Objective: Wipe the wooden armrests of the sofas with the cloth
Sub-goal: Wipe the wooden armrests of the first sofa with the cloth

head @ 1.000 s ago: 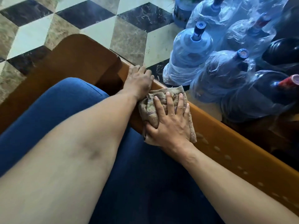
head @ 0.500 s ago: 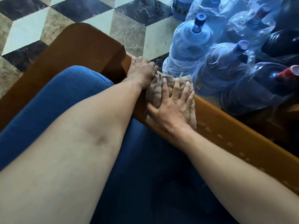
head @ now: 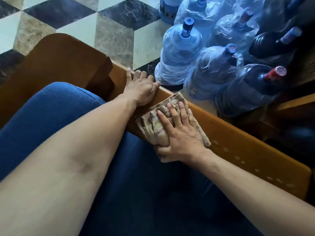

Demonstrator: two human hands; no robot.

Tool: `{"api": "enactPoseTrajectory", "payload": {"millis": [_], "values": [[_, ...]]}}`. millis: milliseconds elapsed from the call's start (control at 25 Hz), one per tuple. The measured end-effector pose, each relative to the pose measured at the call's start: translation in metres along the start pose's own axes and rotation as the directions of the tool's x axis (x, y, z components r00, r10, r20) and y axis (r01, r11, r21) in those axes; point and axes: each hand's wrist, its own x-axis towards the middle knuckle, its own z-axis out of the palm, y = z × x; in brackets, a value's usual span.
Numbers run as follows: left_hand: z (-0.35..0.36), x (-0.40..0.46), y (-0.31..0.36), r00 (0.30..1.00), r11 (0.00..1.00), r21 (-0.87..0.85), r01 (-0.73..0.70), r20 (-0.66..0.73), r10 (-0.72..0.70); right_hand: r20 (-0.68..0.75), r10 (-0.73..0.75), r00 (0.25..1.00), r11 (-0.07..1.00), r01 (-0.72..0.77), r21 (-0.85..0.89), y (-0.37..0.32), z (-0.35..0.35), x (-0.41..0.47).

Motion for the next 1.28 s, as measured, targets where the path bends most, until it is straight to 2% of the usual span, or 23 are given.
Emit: {"api": "enactPoseTrajectory", "payload": {"millis": [120,200,280,320,440,560,680,720,800,880,960,1040,1120,1200,1280], "values": [[-0.007,0.002,0.001,0.999,0.999,-0.049,0.003,-0.033,-0.005,0.0,0.245,0.97,0.968,-0.244,0.064,0.016,-0.026,0.06],[-0.008,0.001,0.0,0.998,0.997,-0.069,0.016,-0.051,-0.02,0.08,0.372,0.925,0.903,-0.38,0.198,0.038,-0.04,0.087],[-0.004,-0.001,0.0,0.998,0.999,-0.047,0.018,-0.052,-0.021,0.068,0.466,0.882,0.811,-0.456,0.366,0.052,-0.044,0.09],[-0.002,-0.002,0.002,0.999,1.0,-0.02,0.01,-0.043,-0.011,0.019,0.502,0.865,0.801,-0.473,0.367,0.051,-0.041,0.081],[0.002,0.0,0.006,1.0,1.0,0.016,-0.011,-0.008,0.011,-0.151,0.451,0.88,0.888,-0.425,0.175,0.013,-0.01,0.03],[0.002,0.0,0.007,1.0,1.0,0.031,-0.001,0.012,0.001,-0.126,0.314,0.941,0.949,-0.305,0.081,-0.022,0.012,-0.018],[0.002,-0.003,0.012,1.0,1.0,0.02,0.009,-0.028,-0.008,-0.11,0.115,0.987,0.993,-0.113,0.023,-0.003,0.018,-0.048],[0.003,-0.005,0.017,0.999,1.0,-0.003,-0.011,-0.05,0.011,-0.111,0.094,0.989,0.995,-0.091,0.038,0.009,0.014,-0.052],[0.009,-0.015,0.029,0.991,0.995,-0.046,-0.084,-0.111,0.079,-0.118,0.163,0.98,0.985,-0.155,0.072,0.031,0.006,-0.047],[0.02,-0.028,0.034,0.973,0.989,-0.04,-0.141,-0.187,0.131,-0.104,0.323,0.941,0.946,-0.315,0.079,0.041,-0.005,-0.027],[0.024,-0.033,0.034,0.961,0.988,-0.031,-0.149,-0.241,0.138,-0.143,0.486,0.862,0.873,-0.475,0.108,0.051,-0.017,0.008],[0.025,-0.033,0.035,0.957,0.989,-0.021,-0.143,-0.256,0.133,-0.083,0.618,0.782,0.775,-0.587,0.236,0.067,-0.029,0.045],[0.027,-0.03,0.037,0.953,0.991,-0.002,-0.132,-0.275,0.126,-0.011,0.691,0.723,0.673,-0.638,0.374,0.08,-0.039,0.066],[0.028,-0.028,0.04,0.954,0.993,0.001,-0.121,-0.278,0.116,-0.053,0.66,0.75,0.723,-0.614,0.317,0.071,-0.03,0.047],[0.026,-0.028,0.042,0.958,0.997,0.01,-0.076,-0.276,0.076,-0.157,0.506,0.848,0.857,-0.474,0.201,0.038,-0.012,-0.002]]}}
